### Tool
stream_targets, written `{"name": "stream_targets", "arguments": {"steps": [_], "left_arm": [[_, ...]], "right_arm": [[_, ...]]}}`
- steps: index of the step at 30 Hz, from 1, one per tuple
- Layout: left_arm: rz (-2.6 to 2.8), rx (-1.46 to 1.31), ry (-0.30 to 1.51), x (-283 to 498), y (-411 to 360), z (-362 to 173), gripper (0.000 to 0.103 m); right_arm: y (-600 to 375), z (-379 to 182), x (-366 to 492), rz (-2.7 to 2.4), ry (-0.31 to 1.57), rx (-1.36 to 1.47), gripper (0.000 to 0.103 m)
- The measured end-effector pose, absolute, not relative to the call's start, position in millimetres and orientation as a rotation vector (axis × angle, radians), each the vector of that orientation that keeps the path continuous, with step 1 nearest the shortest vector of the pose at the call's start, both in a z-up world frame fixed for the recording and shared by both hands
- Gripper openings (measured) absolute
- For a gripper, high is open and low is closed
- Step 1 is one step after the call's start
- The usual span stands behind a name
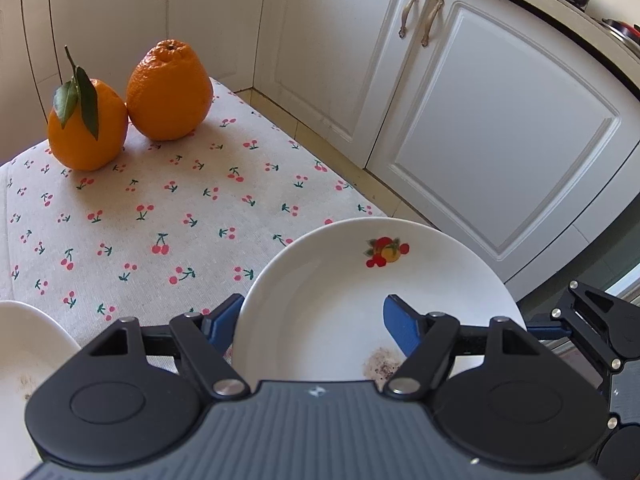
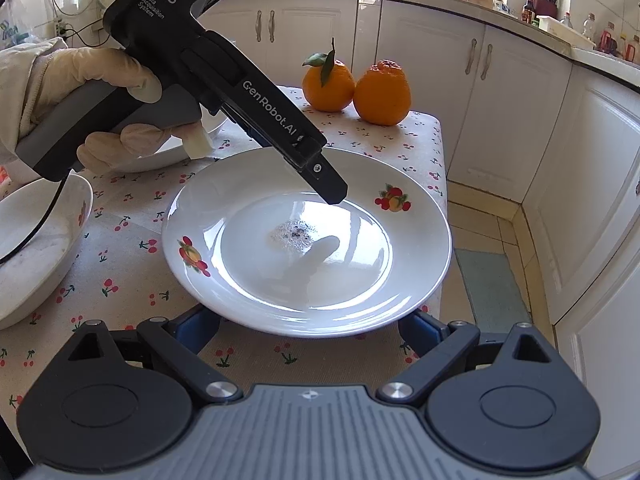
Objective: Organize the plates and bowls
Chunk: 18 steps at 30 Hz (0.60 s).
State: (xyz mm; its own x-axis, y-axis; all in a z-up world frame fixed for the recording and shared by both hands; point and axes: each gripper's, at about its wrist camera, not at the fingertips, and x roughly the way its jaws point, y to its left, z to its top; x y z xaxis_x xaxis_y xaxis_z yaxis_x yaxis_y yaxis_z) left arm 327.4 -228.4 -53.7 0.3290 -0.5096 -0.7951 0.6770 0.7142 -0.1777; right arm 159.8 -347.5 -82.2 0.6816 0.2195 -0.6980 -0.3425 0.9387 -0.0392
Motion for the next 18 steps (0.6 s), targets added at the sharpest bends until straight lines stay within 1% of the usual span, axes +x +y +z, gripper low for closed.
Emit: {"name": "stream_targets", "arguments": {"steps": [4, 6, 8, 11, 18], "left_arm": [[-0.779, 0.205, 0.958, 325.5, -228.7, -52.5, 0.075], [-0.774, 0.215, 0.954, 323.3, -229.8, -51.0, 0.077], [-0.767, 0.227, 0.942, 320.3, -230.8, -47.7, 0.078], [-0.762, 0.220, 0.918, 313.5, -229.9, -38.7, 0.083], [-0.723, 0.228, 0.847, 287.4, -220.1, -10.2, 0.086]], "right_arm": [[-347.3, -82.6, 160.0, 0.316, 0.763, -0.173, 0.098], [-347.4, -82.0, 160.2, 0.314, 0.765, -0.171, 0.098], [-346.9, -80.3, 158.1, 0.317, 0.760, -0.171, 0.103], [-345.5, -77.1, 153.1, 0.313, 0.759, -0.172, 0.103], [-336.8, -63.6, 129.3, 0.309, 0.740, -0.180, 0.103]]}}
